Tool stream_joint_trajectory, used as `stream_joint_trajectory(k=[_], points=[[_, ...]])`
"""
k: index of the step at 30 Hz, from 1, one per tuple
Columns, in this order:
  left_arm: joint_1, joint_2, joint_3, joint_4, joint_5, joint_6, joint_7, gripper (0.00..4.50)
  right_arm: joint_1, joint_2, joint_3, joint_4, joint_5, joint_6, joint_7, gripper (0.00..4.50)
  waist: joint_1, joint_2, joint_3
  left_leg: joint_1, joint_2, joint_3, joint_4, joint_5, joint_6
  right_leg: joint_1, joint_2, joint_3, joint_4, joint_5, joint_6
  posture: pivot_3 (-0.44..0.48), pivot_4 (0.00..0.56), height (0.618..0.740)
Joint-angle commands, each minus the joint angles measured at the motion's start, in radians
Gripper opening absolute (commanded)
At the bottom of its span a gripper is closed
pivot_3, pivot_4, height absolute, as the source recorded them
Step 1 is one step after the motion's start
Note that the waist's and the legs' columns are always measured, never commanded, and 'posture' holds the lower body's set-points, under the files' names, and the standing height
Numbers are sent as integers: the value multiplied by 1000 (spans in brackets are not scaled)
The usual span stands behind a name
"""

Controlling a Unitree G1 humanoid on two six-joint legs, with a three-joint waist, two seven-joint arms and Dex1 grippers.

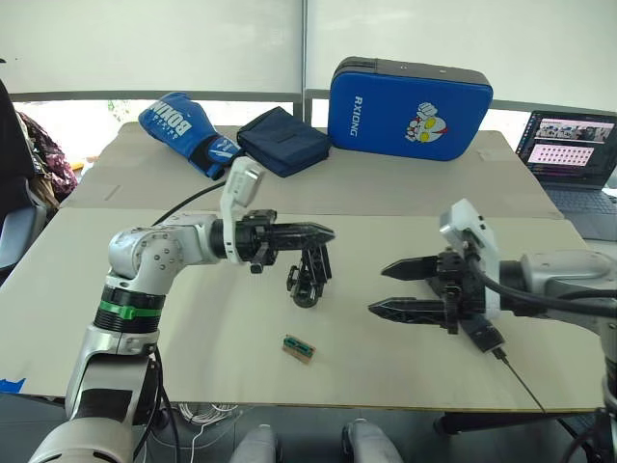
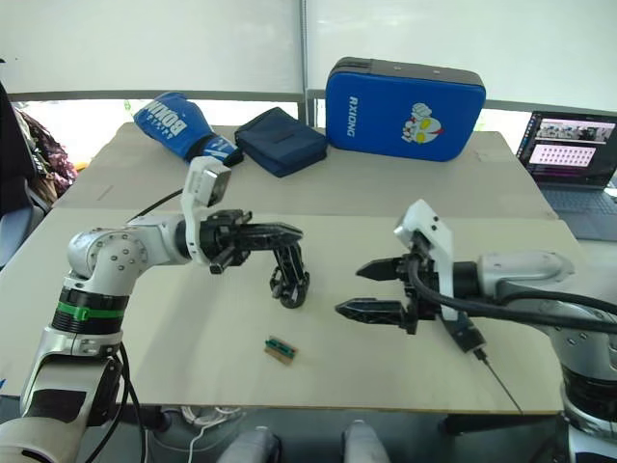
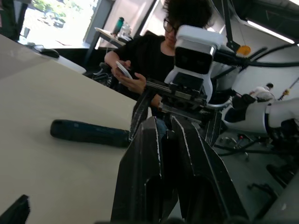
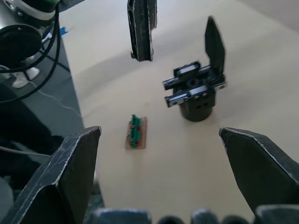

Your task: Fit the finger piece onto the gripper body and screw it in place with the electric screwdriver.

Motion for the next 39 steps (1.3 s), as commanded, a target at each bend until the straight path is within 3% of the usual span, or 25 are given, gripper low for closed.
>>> stream_joint_trajectory(k=[1, 6, 19, 22, 31, 39], points=[[-9, -13, -30, -49, 33, -20, -35, 0, -61, 63, 6, 28, 143, 72, -72, 4486, 0, 0, 0, 0, 0, 0, 0, 0, 0, 0, 0, 0, 0, 0, 0, 0, 150, 740], [2, -47, -42, -78, 36, -2, -29, 0, -102, 150, 50, 52, 189, 95, -185, 4486, 0, 0, 0, -1, 0, 0, 0, 0, 0, -1, 0, 0, 0, 0, 0, 0, 150, 740], [25, -64, -45, -107, 43, 11, -8, 0, -152, 208, 119, 88, 200, 67, -232, 4486, -2, 0, 0, -1, 0, 0, 0, 0, 0, -1, 0, 0, 1, 0, 0, 0, 150, 740], [30, -65, -45, -112, 43, 18, -7, 0, -151, 212, 119, 89, 199, 68, -236, 3655, -2, 0, 0, -1, 0, 0, 0, 0, 0, -1, 0, 0, 1, 0, 0, 0, 150, 740], [32, -70, -35, -109, 51, 16, 2, 0, -131, 199, 123, 76, 212, 70, -222, 552, -2, 0, 0, -1, 0, 0, 0, 0, 0, -1, 0, 0, 1, 0, 0, 0, 150, 740], [33, -89, 23, -133, 2, -7, -23, 0, -100, 196, 114, 53, 191, -3, -173, 425, -3, 0, 0, -1, 0, 0, 0, 0, 0, -1, 0, 0, 1, 0, 0, 0, 150, 740]])
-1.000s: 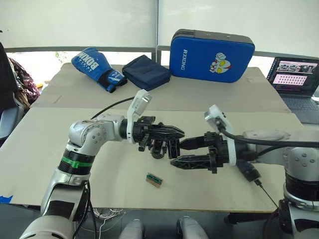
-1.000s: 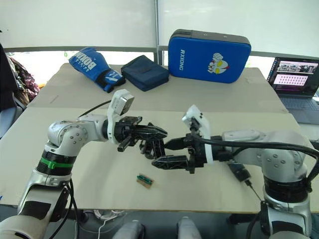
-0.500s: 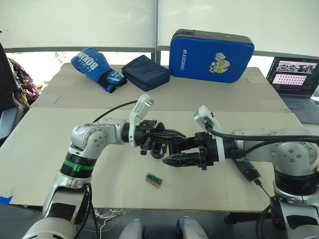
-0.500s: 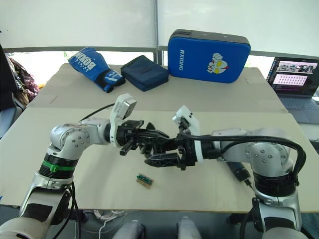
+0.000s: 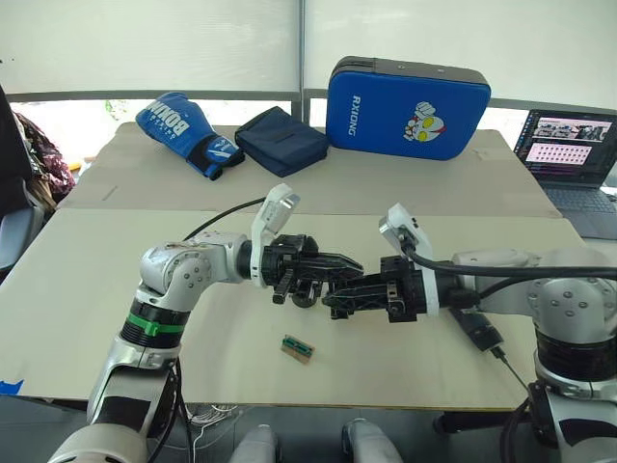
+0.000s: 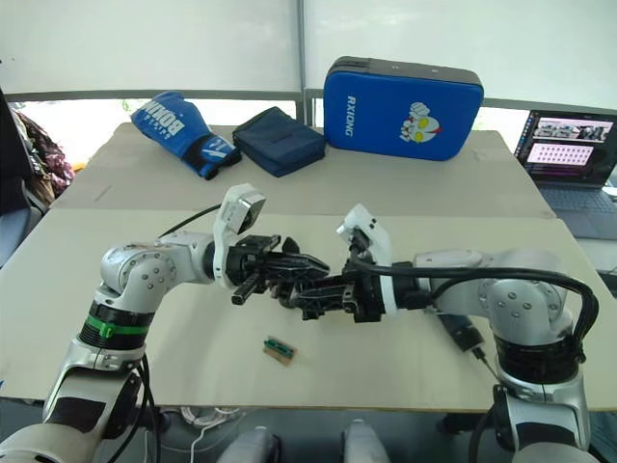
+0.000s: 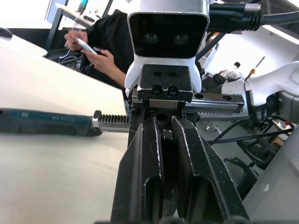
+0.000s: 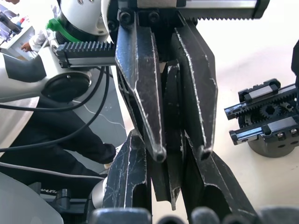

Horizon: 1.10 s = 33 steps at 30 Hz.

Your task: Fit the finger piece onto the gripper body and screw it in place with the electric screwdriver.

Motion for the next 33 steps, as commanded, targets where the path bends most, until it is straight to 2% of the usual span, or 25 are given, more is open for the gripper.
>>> stream_joint_trajectory(k=[1, 2, 7, 8, 9, 14, 16, 18, 24, 33], points=[[-21, 8, 71, -39, -38, -18, -10, 969, 22, 7, -17, -33, 20, -66, 45, 425, 0, 0, 0, 0, 0, 0, 0, 0, 0, 0, 0, 0, 0, 0, 0, 0, 150, 740], [-21, 16, 84, -33, -35, -24, -7, 1265, 30, 5, -21, -34, 16, -81, 51, 425, 0, 0, 0, 0, 0, 0, 0, 0, 0, 0, 0, 0, 0, 0, 0, 0, 150, 740], [5, 78, 125, 11, 51, -142, -52, 3659, 72, -24, -44, -49, 6, -135, 91, 425, 1, 0, 0, 0, 0, 0, 0, 0, 0, 0, 0, 0, 0, 0, 0, 0, 150, 740], [17, 94, 142, 44, 93, -232, -82, 4177, 98, -33, -58, -57, -3, -164, 116, 425, 1, 0, 0, 0, 0, 0, 0, 0, 0, 0, 0, 0, 0, 0, 0, 0, 150, 740], [30, 117, 148, 76, 132, -309, -120, 4488, 125, -42, -71, -63, -15, -196, 142, 425, 1, 0, 0, 0, 0, 0, 0, 0, 0, 0, 0, 0, 0, 0, 0, 0, 150, 740], [80, 210, 136, 274, 318, -615, -258, 4500, 272, -87, -94, -82, -159, -398, 286, 425, 3, 0, 0, 0, 0, 1, 0, 0, 0, 0, 0, 0, -1, 0, 0, 0, 150, 740], [99, 223, 130, 383, 399, -768, -282, 4500, 322, -100, -81, -66, -249, -483, 314, 425, 4, 0, 0, 0, 0, 1, 0, 0, 0, 1, 0, 0, -1, 0, 0, 0, 150, 740], [102, 218, 133, 458, 443, -852, -286, 4500, 354, -90, -77, -52, -307, -566, 346, 425, 5, 0, 0, 0, 0, 1, 0, 0, 0, 1, 0, 0, -1, 0, 0, 0, 150, 740], [101, 156, 90, 679, 564, -1016, -286, 4500, 393, -61, -9, 26, -466, -738, 420, 425, 6, 0, 0, 0, 0, 1, 1, 0, 0, 0, 0, 0, 0, 0, 0, 0, 150, 740], [16, 12, 34, 918, 689, -1235, -277, 4500, 369, -4, 45, 51, -511, -803, 457, 425, 6, 0, 0, -2, 0, 0, 5, -1, 1, 0, 0, -1, 1, 0, 1, 0, 150, 740]])
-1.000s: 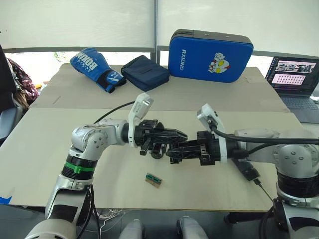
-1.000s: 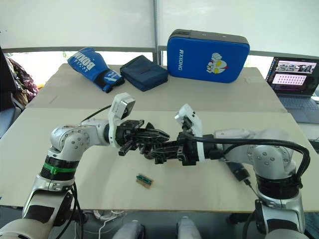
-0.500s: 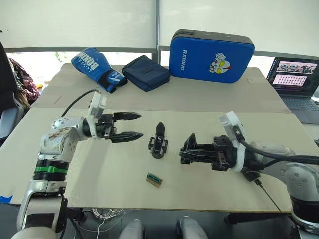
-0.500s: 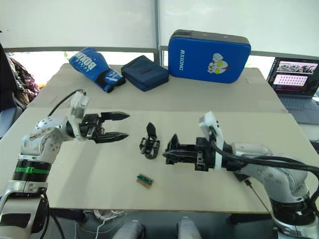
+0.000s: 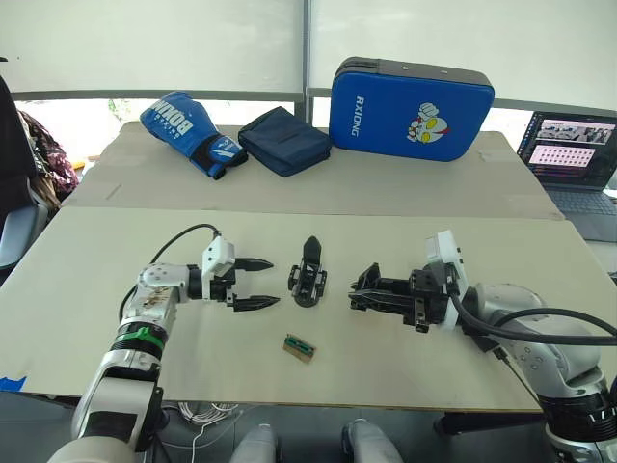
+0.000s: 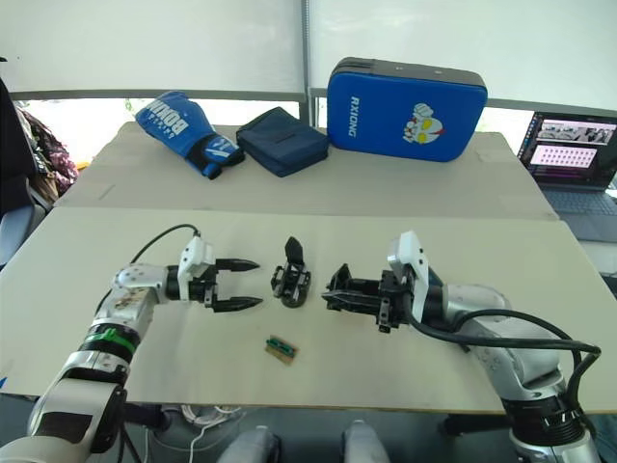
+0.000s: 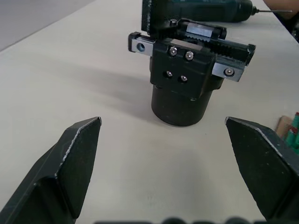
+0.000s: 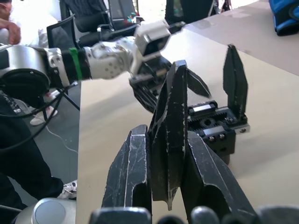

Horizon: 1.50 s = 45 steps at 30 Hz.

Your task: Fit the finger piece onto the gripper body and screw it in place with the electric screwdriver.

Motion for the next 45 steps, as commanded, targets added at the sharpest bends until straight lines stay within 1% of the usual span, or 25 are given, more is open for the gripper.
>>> stream_joint_trajectory(k=[1, 8, 11, 21, 29, 32, 34, 35, 36, 39, 45], points=[[-50, -26, -14, 74, 41, -75, -8, 4500, -15, 13, 1, -13, -4, -42, 18, 425, 0, 0, 0, 0, 0, 0, 0, 0, 0, 0, 0, 0, 0, 0, 0, 0, 150, 740], [-107, -105, -24, 181, 83, -142, -23, 4500, -2, 15, 5, -27, -15, -50, 20, 425, 0, 0, 0, 0, 0, 0, 1, 0, 1, 0, 0, 0, 0, 0, 0, 0, 150, 740], [-126, -131, -20, 202, 86, -133, -25, 4500, 3, 14, 2, -33, -17, -46, 16, 425, 0, 0, 0, 0, 0, 0, 1, 0, 1, 0, 0, 0, 0, 0, 0, 0, 150, 740], [-154, -163, -27, 275, 133, -178, -15, 4500, 27, 5, -5, -56, -20, -39, 0, 425, -2, 0, 0, 0, 0, 0, 1, -1, 1, 0, 0, 0, 1, 0, 1, 0, 150, 740], [-162, -174, -11, 299, 129, -178, 0, 4500, 42, 2, -14, -68, -20, -35, -4, 425, -1, 0, 0, 0, -1, 0, 2, -1, 1, 1, 0, 0, 1, 0, 1, 0, 150, 740], [-152, -163, -16, 301, 138, -189, -9, 3696, 43, -1, -16, -66, -19, -34, -2, 425, -1, 0, 0, 0, -1, 0, 2, -1, 1, 1, 0, 0, 1, 0, 1, 0, 150, 740], [-149, -159, -15, 305, 139, -194, -11, 2889, 39, 3, -13, -61, -21, -37, -3, 425, -1, 0, 0, 0, -1, 0, 2, -1, 1, 1, 0, 0, 1, 0, 1, 0, 150, 740], [-149, -158, -15, 306, 138, -194, -11, 2367, 37, 5, -11, -59, -22, -39, -4, 425, -1, 0, 0, 0, -1, 0, 2, -1, 1, 1, 0, 0, 1, 0, 1, 0, 150, 740], [-149, -158, -14, 306, 139, -196, -10, 2294, 31, 12, -6, -55, -25, -44, -6, 425, -2, 0, 0, 0, -1, 0, 2, -1, 1, 1, 0, 0, 1, 0, 1, 0, 150, 740], [-149, -161, -14, 304, 138, -201, -6, 2298, 14, 34, 8, -46, -39, -62, -13, 425, -3, 0, 0, 0, 0, 0, 2, -1, 1, 1, 0, 0, 1, 0, 1, 0, 150, 740], [-146, -162, -14, 286, 139, -200, 5, 2298, -105, 119, 70, 4, -119, -108, -48, 425, -5, 0, 0, 0, -1, 0, 2, -1, 1, 0, 0, 0, 2, 0, 1, 0, 150, 740]])
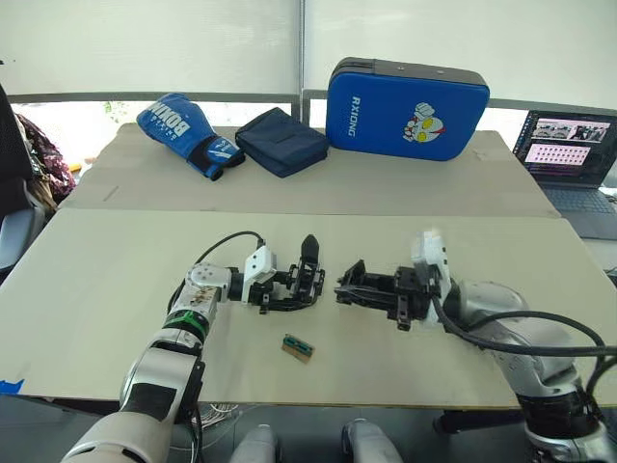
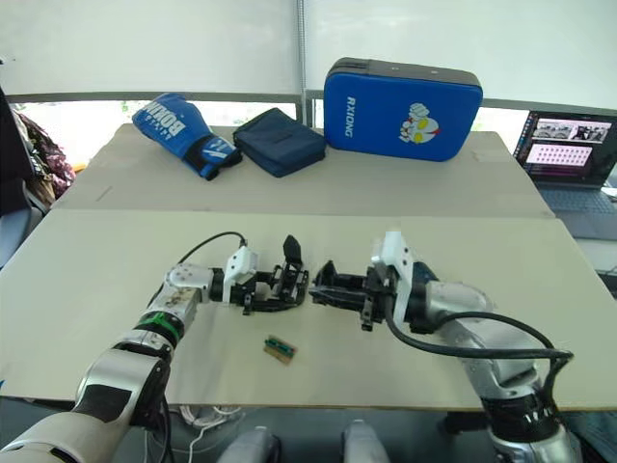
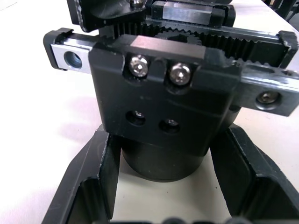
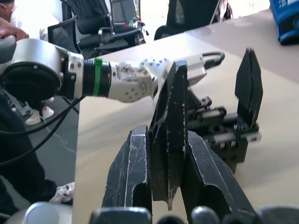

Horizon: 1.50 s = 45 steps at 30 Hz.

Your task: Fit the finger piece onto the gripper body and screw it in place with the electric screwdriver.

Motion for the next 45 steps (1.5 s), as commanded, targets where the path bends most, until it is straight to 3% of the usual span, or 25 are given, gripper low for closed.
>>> stream_joint_trajectory(k=[1, 9, 20, 45], points=[[-3, 2, 8, -25, 8, -11, 11, 2298, -79, 43, 38, 18, -45, -47, -24, 425, 0, 0, 0, 0, 0, 0, 0, 0, 0, 0, 0, 0, 0, 0, 0, 0, 150, 740], [10, -1, -3, -36, 30, -9, 37, 2298, -184, 137, 164, 178, -215, -159, -35, 425, 1, 0, 0, 0, 0, 0, 0, 0, 0, 0, 0, 0, 0, 0, 0, 0, 150, 740], [27, 0, -6, -49, 41, -8, 52, 2298, -198, 186, 225, 261, -301, -192, -19, 425, 0, 0, 0, 2, -1, 0, 1, 0, 0, 0, 0, 0, 6, 0, 0, 0, 150, 740], [39, 9, -10, -67, 44, -5, 56, 2298, -190, 185, 234, 331, -354, -152, -7, 425, 1, 0, 0, 3, -1, 0, 1, 0, 0, 0, 0, 0, 6, 0, 0, 0, 150, 740]])
